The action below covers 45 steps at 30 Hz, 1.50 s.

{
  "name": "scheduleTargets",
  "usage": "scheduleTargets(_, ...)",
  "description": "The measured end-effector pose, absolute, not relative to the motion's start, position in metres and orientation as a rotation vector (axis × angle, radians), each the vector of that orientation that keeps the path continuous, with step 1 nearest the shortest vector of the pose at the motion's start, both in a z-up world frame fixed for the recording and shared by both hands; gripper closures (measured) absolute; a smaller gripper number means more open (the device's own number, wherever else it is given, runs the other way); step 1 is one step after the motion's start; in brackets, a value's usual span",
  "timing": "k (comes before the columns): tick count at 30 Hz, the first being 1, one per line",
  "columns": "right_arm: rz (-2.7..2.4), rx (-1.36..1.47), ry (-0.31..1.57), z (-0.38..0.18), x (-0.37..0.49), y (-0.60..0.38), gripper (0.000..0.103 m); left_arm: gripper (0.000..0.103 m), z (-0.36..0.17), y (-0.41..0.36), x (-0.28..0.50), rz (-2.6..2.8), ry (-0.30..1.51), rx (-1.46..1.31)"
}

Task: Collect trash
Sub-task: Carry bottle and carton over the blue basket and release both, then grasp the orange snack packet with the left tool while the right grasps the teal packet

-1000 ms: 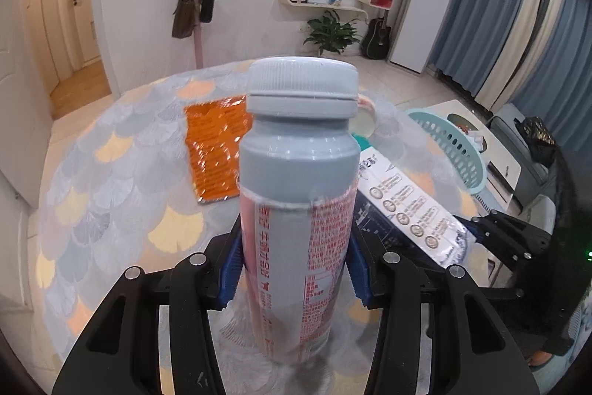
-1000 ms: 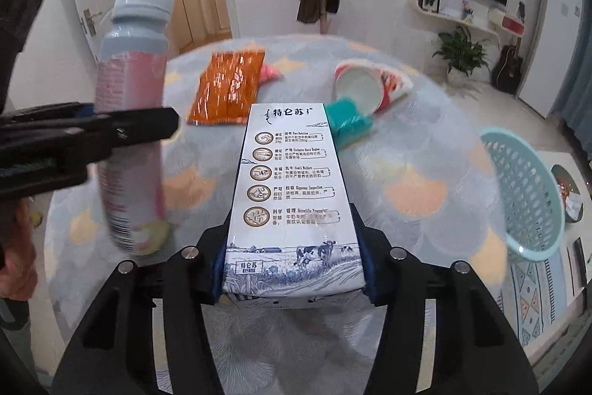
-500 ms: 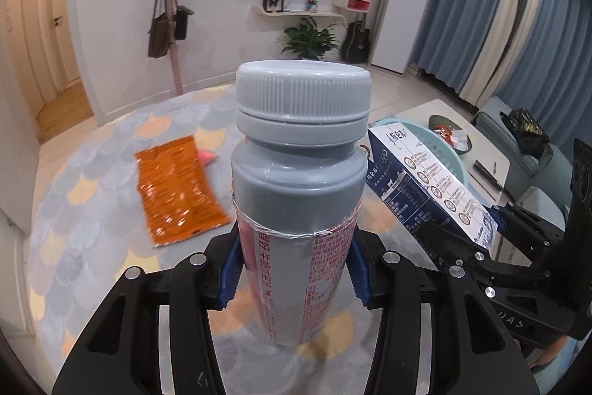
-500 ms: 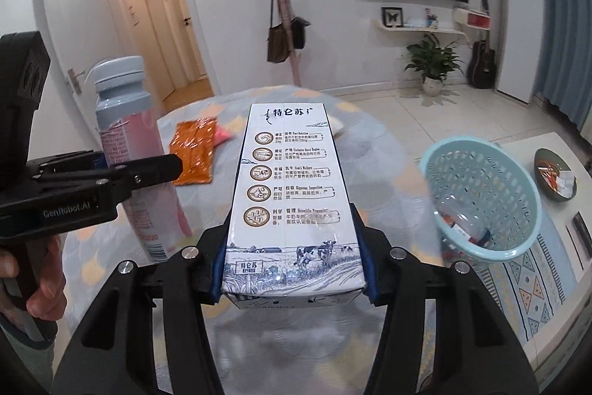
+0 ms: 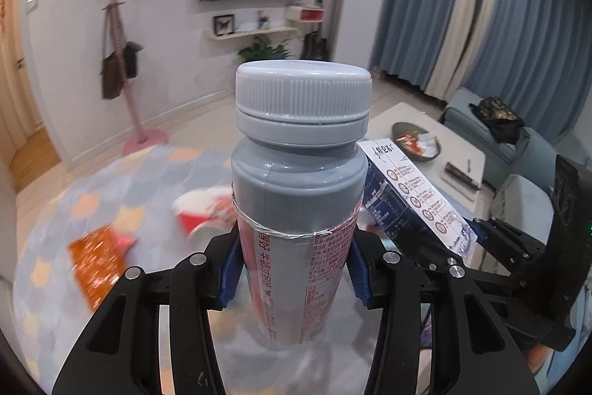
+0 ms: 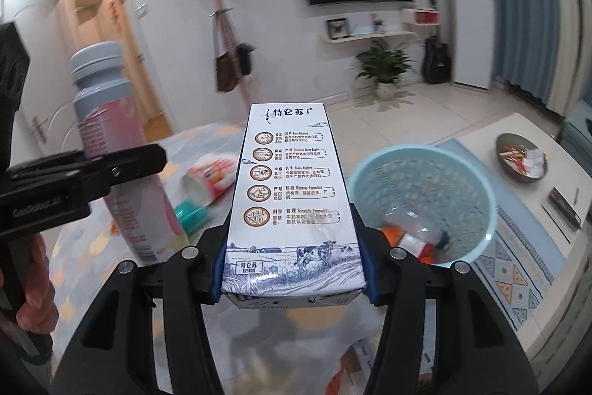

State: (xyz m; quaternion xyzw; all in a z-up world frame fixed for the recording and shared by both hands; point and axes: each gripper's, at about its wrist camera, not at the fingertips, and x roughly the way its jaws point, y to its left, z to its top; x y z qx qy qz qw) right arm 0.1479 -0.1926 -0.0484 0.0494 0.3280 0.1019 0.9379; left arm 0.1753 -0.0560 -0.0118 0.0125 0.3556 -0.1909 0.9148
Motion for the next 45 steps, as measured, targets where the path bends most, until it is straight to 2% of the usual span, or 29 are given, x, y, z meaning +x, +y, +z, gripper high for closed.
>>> scheduleTargets(7, 0.009, 0.119, 0.68, -0.055, 0.184, -0.257, 0.052, 0.057, -0.014, -0.118, 0.213, -0.503, 0.774, 0.075)
scheduleTargets(15, -0.143, 0.272, 0.788, -0.106, 0.228, -0.32, 0.052, 0.057, -0.04, -0.179, 0.259, -0.592, 0.827, 0.105)
scheduleTargets(21, -0.269, 0.315, 0.838, -0.148, 0.247, -0.328, 0.052, 0.057, -0.072, -0.2, 0.291, -0.577, 0.845, 0.116)
scheduleTargets(27, -0.291, 0.309, 0.874, -0.166, 0.265, -0.32, 0.052, 0.056, -0.092, -0.21, 0.315, -0.535, 0.856, 0.148)
scheduleTargets(28, -0.289, 0.307, 0.878, -0.168, 0.267, -0.318, 0.051, 0.049, -0.093, -0.208, 0.316, -0.529, 0.848, 0.145)
scheduleTargets(29, -0.287, 0.307, 0.883, -0.17, 0.27, -0.317, 0.051, 0.035, -0.092, -0.205, 0.316, -0.522, 0.844, 0.143)
scheduleTargets(31, -0.274, 0.301, 0.892, -0.172, 0.271, -0.314, 0.05, 0.028, -0.089, -0.201, 0.314, -0.527, 0.828, 0.133)
scheduleTargets(38, -0.259, 0.285, 0.89, -0.165, 0.264, -0.307, 0.044, 0.023, -0.069, -0.178, 0.302, -0.528, 0.8, 0.074)
scheduleTargets(45, -0.197, 0.266, 0.817, -0.117, 0.235, -0.28, 0.039, 0.021, -0.035, -0.134, 0.265, -0.517, 0.728, -0.009)
